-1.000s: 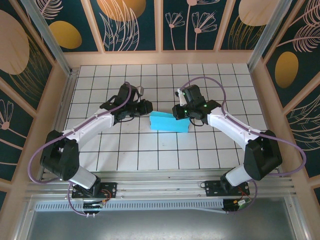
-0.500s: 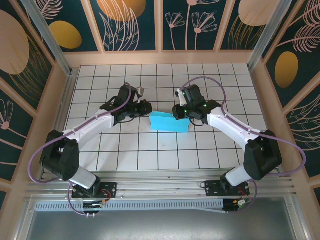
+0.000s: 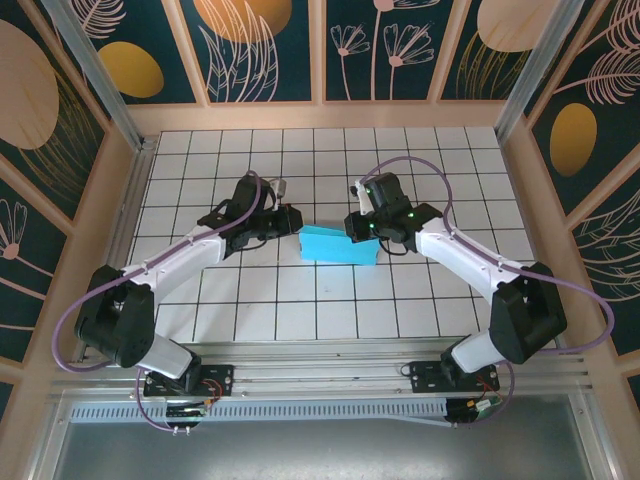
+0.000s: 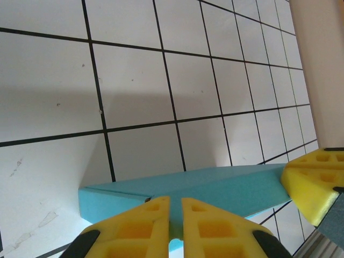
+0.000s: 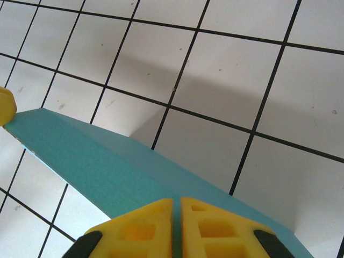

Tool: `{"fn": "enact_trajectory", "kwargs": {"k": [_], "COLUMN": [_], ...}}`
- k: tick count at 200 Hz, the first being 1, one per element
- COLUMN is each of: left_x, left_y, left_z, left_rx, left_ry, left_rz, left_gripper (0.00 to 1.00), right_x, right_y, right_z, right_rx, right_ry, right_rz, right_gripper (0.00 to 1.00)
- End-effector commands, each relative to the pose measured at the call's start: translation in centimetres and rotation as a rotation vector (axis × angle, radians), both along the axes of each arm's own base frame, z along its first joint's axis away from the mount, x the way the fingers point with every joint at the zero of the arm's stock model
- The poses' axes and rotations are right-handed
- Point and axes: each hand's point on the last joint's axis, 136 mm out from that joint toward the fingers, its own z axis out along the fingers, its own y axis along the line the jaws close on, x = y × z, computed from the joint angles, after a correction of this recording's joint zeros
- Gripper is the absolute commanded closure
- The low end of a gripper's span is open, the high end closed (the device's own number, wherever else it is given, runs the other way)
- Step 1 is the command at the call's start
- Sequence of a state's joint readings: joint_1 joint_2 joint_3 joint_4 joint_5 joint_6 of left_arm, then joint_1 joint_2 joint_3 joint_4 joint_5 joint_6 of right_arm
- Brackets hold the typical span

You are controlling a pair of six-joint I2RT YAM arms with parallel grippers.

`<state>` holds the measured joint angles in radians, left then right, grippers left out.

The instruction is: Fold the paper box

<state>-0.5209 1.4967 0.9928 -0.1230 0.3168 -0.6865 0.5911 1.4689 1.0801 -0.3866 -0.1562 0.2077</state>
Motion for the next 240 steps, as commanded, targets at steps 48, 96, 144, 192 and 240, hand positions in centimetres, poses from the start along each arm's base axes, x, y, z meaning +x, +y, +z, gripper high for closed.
{"fn": "enact_trajectory", "kwargs": {"k": [48, 96, 144, 192, 240], "left_x": [-3.2, -3.7, -3.2, -3.1, -3.0], "left_y": [2.4, 3.0, 2.8, 2.6, 2.4], "left_z": [-6.6, -7.7, -7.0, -7.2, -6.7], "left_rx": [0.11, 0.14, 0.139, 0.134, 0.126], "left_ry": [0.168, 0.18, 0.165, 0.171, 0.163], "left_rz": [0.017, 0.017, 0.016, 0.014, 0.01], "left_gripper": [0.92, 0.92, 0.92, 0.93, 0.93], "right_x": [-2.9, -2.3, -0.2, 0.7, -0.7], "right_y": [-2.3, -2.4, -1.5, -4.1, -8.9], "right_z": [-4.7, -3.3, 2.2, 6.1, 5.3], "right_rx": [-0.129, -0.127, -0.03, 0.087, 0.243], "right_ry": [0.143, 0.113, 0.004, -0.059, 0.046], "right_rz": [-0.019, -0.03, -0.077, -0.195, -0.331], "right_gripper": [0.87, 0.85, 0.76, 0.68, 0.49]}}
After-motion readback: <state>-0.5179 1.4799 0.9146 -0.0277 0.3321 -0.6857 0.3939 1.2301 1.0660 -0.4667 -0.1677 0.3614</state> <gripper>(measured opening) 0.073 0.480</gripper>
